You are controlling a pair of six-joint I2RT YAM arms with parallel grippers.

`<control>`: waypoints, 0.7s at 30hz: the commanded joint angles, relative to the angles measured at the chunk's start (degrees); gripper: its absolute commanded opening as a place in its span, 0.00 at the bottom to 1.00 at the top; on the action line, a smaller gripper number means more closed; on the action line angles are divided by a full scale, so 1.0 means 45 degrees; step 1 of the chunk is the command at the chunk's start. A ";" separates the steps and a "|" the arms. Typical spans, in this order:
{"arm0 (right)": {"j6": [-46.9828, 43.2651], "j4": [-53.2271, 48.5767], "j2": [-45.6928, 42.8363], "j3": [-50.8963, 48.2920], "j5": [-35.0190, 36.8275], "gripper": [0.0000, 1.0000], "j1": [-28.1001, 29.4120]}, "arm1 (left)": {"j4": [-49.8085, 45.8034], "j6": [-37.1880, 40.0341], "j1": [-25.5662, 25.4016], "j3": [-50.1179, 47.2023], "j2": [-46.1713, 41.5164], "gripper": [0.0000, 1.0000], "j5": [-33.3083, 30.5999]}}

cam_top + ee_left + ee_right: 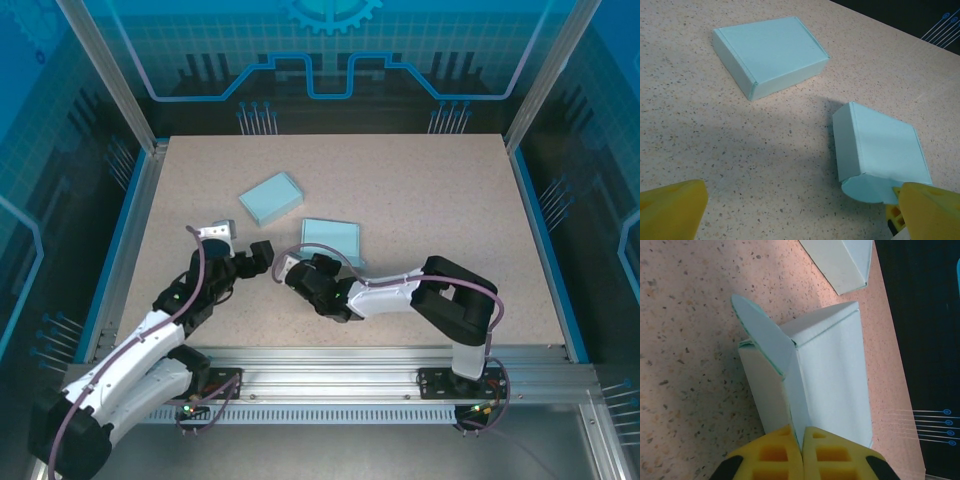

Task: Fold the paper box

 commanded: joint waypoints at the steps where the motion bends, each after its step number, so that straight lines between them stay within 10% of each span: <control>1: -0.0015 -0.0558 -0.0104 0.0308 -0.0552 0.02 -0.0138 | -0.0557 0.0320 0.0236 0.0145 -0.0417 0.99 -0.0463; 21: 0.2762 -1.4260 -0.2273 0.6513 -0.6376 0.00 -0.1720 | -0.1687 0.0927 0.1178 0.1408 -0.1024 0.99 0.0434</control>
